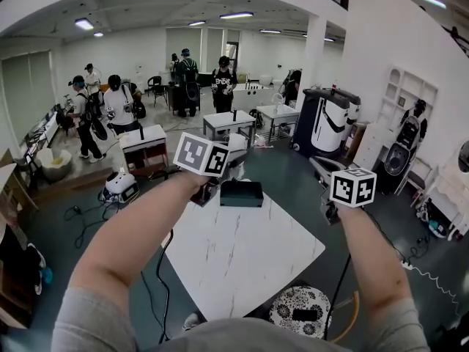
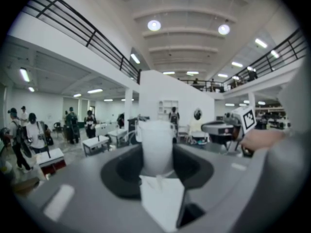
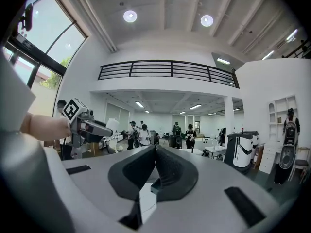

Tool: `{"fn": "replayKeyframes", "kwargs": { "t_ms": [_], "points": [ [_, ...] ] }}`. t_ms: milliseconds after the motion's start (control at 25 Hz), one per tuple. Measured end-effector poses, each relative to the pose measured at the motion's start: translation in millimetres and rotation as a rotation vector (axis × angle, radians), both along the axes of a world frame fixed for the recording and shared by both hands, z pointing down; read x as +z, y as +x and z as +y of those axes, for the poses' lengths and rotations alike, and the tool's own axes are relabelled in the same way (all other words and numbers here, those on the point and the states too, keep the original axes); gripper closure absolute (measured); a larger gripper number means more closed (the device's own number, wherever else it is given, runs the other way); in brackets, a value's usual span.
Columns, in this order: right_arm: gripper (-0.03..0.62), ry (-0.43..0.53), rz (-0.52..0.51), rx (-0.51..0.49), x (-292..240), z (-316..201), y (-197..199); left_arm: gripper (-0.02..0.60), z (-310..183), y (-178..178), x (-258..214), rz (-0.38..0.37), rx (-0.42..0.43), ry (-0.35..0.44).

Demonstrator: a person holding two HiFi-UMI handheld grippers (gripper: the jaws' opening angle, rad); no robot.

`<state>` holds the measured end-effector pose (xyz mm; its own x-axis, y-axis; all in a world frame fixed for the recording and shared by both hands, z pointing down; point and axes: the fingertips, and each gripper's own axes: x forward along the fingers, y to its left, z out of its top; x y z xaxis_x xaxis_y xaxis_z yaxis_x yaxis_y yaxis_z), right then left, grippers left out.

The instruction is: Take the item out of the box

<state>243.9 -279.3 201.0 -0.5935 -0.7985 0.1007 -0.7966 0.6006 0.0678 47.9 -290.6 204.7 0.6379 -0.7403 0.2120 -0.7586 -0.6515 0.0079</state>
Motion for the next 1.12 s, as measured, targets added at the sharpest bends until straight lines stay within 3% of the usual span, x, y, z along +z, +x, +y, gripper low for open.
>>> {"fn": "replayKeyframes", "kwargs": {
  "t_ms": [600,1120],
  "points": [
    [0.586,-0.033,-0.064,-0.056,36,73,-29,0.400,104,1,19,0.027,0.095,0.017],
    [0.586,-0.041,-0.067,0.016,92,111,-107,0.400,139,-87,96,0.035,0.189,0.001]
  ]
}}
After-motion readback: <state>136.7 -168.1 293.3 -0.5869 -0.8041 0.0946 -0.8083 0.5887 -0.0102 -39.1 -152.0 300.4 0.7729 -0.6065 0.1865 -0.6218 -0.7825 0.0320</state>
